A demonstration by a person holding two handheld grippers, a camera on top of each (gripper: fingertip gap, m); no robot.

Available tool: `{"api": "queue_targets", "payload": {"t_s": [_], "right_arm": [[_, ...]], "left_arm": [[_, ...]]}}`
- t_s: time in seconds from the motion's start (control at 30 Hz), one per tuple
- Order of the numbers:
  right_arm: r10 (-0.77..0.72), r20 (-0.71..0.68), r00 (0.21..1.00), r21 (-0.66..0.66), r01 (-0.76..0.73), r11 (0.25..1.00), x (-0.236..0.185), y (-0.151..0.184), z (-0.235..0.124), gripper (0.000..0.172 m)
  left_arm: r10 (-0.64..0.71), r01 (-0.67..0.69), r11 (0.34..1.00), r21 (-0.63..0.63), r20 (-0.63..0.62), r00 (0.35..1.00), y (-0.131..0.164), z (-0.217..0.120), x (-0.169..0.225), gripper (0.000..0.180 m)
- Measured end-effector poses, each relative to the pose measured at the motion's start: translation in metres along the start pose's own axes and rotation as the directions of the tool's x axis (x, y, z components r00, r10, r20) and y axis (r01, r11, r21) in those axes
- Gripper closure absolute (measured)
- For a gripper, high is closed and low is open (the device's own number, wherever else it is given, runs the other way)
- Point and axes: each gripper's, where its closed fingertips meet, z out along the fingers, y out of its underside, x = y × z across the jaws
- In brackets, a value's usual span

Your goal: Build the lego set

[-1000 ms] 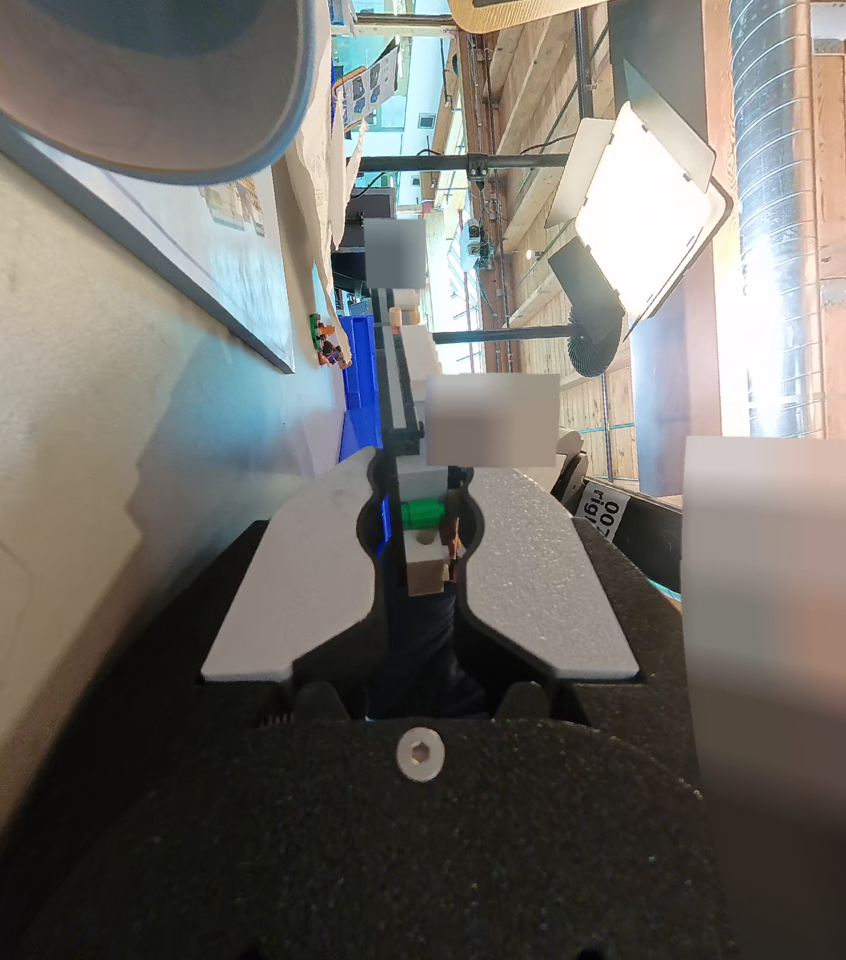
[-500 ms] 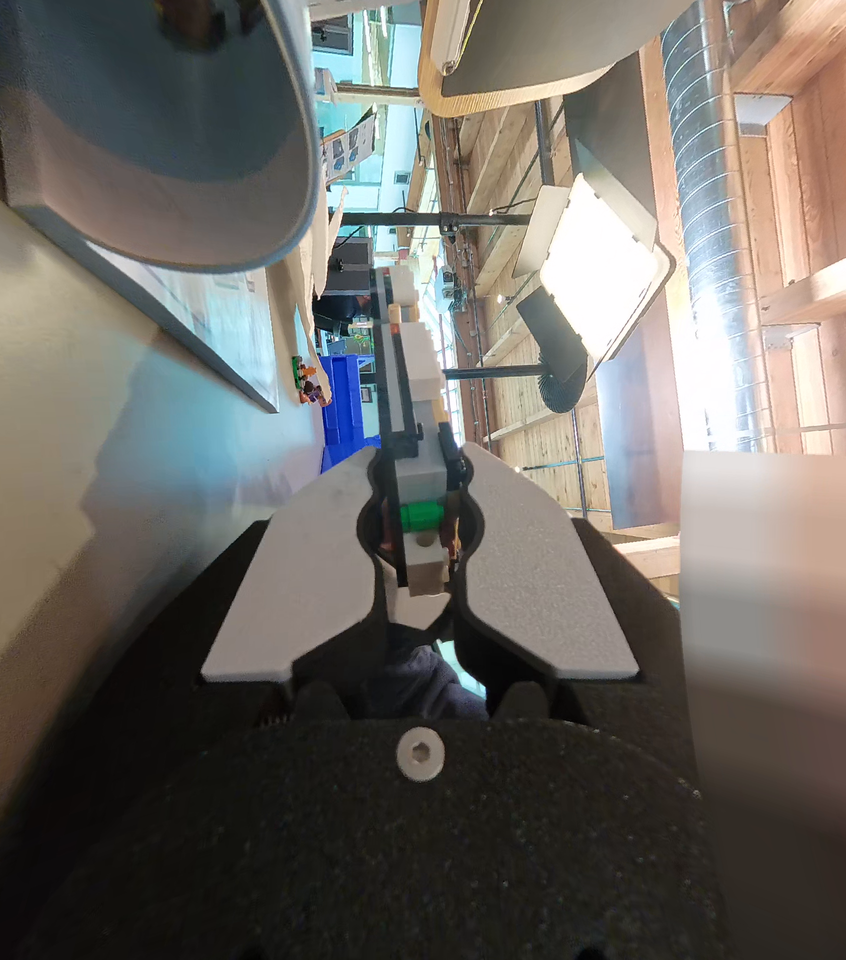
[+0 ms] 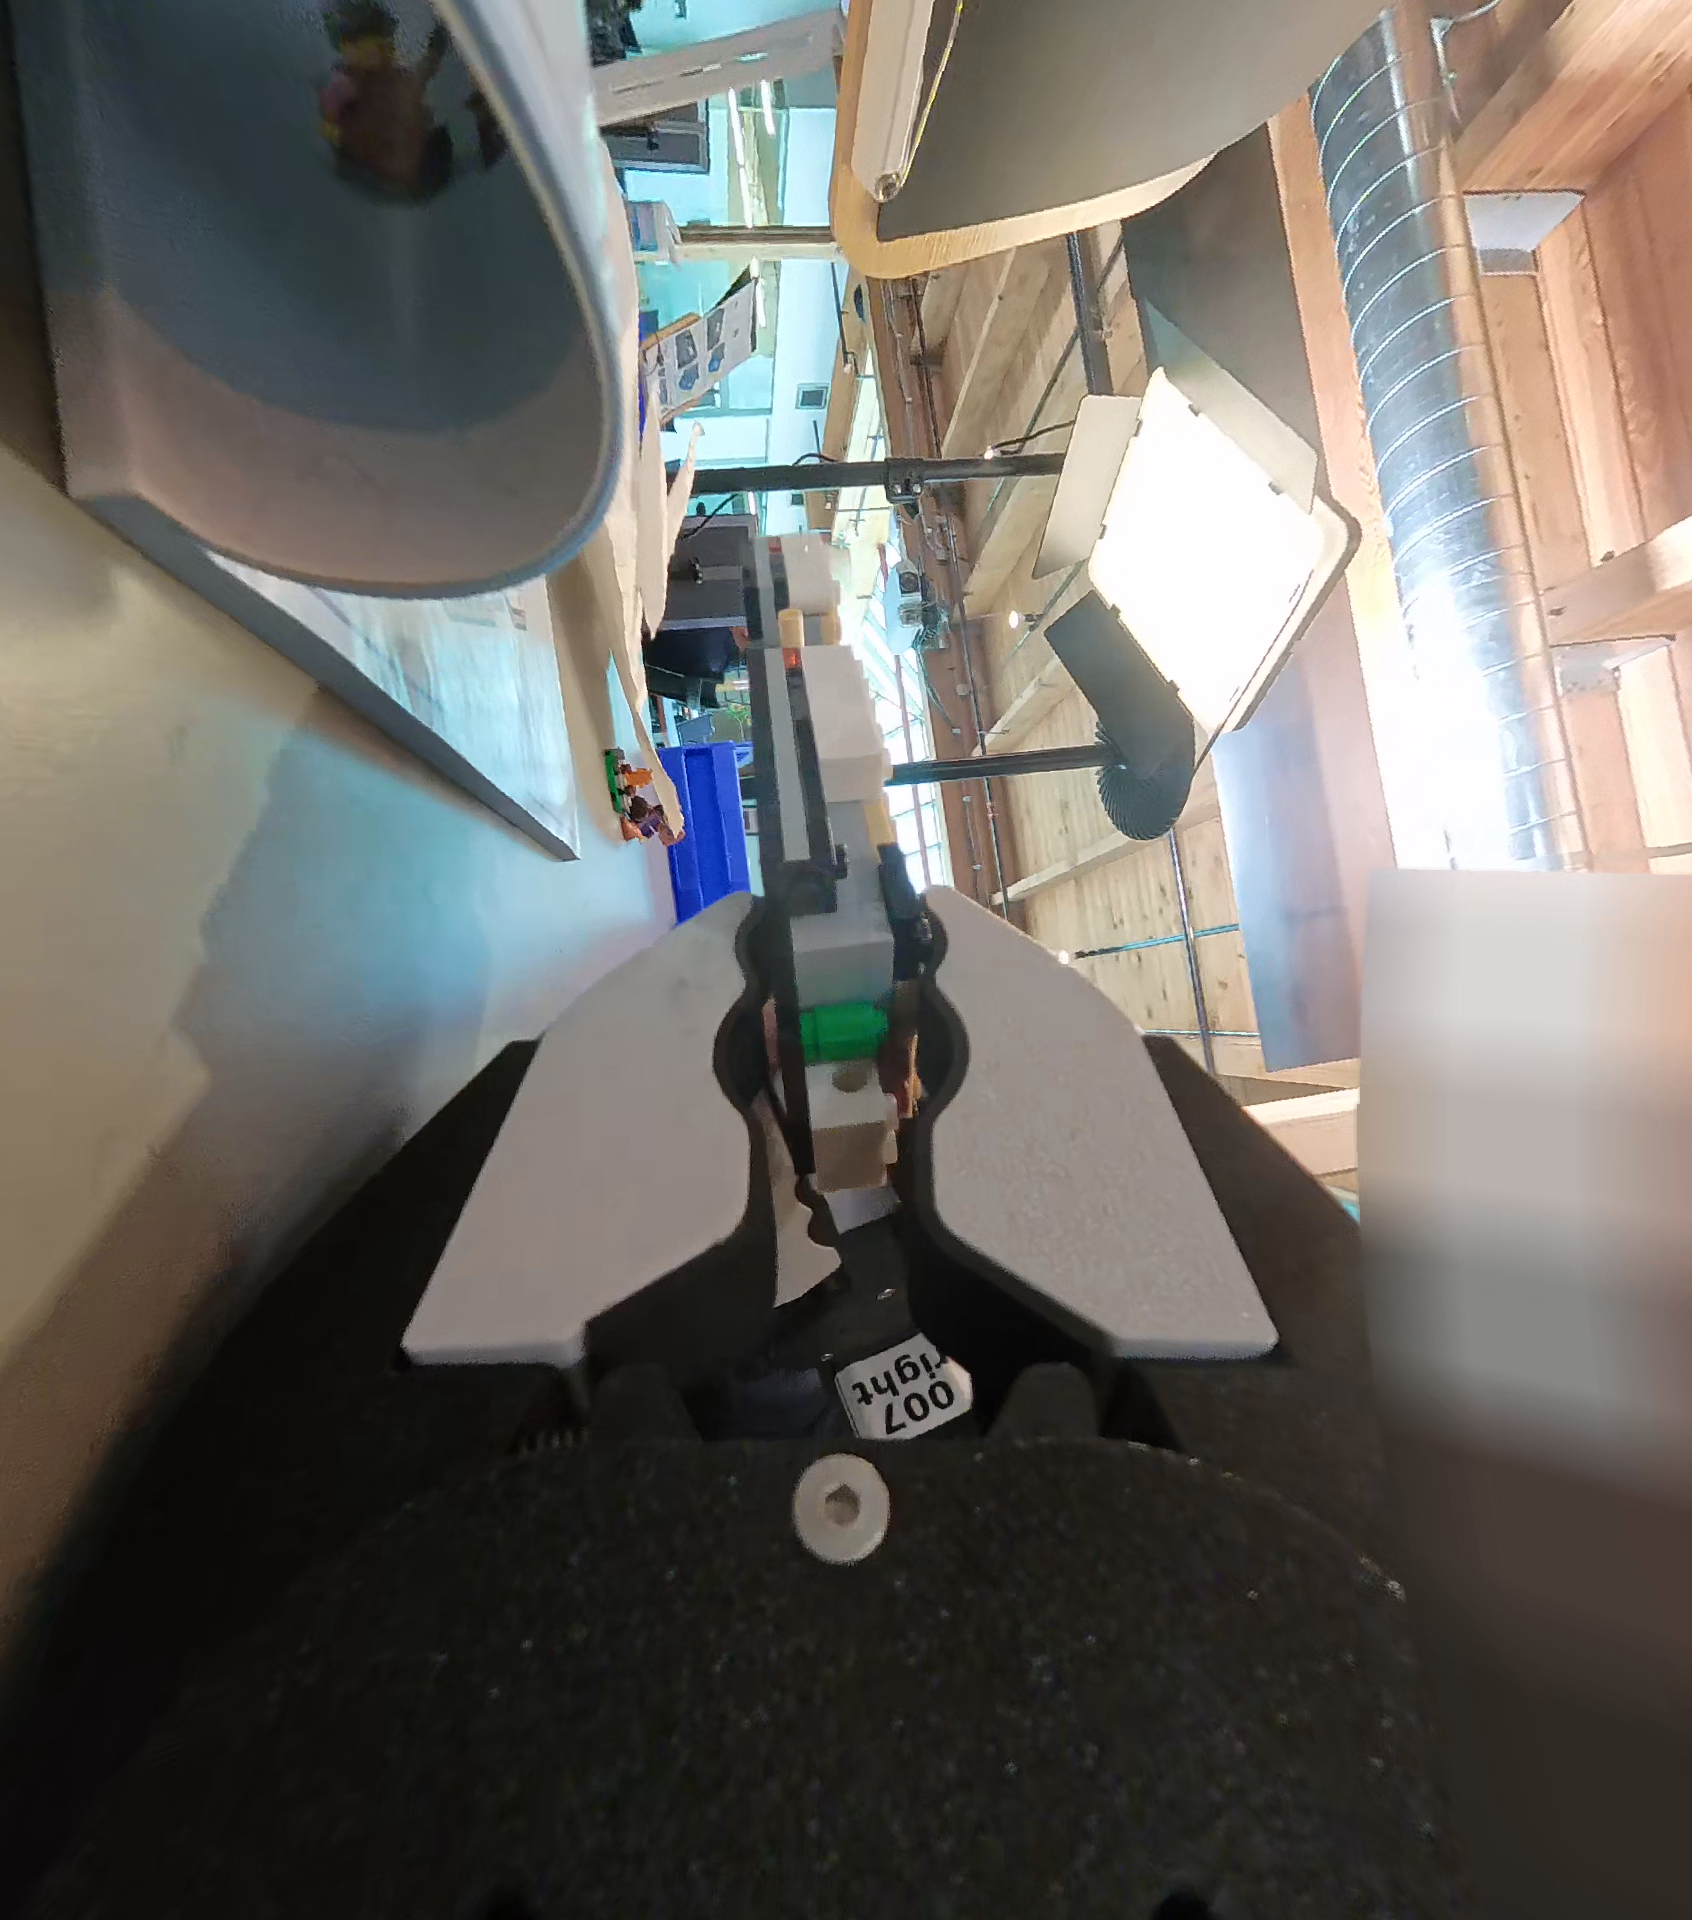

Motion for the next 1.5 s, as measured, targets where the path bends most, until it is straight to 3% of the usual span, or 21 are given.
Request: {"api": "queue_targets", "payload": {"t_s": [0.57, 0.87, 1.5], "right_arm": [[-0.092, 0.025, 0.995, 0.006, 0.092, 0.996, -0.012, -0.003, 0.008, 0.137], [-0.102, 0.02, 0.995, 0.007, 0.102, 0.995, -0.011, -0.003, 0.007, 0.146], [-0.112, -0.006, 0.994, -0.025, 0.112, 0.993, -0.005, 0.004, 0.007, 0.15]], "left_arm": [[0.001, -0.001, 1.0, -0.013, 0.015, 1.0, 0.004, 0.001, -0.002, 0.156], [-0.003, 0.004, 1.0, -0.012, 0.029, 1.0, 0.004, 0.001, -0.004, 0.156], [0.005, -0.003, 0.998, -0.067, 0.026, 1.0, 0.009, 0.005, -0.004, 0.152]]}}
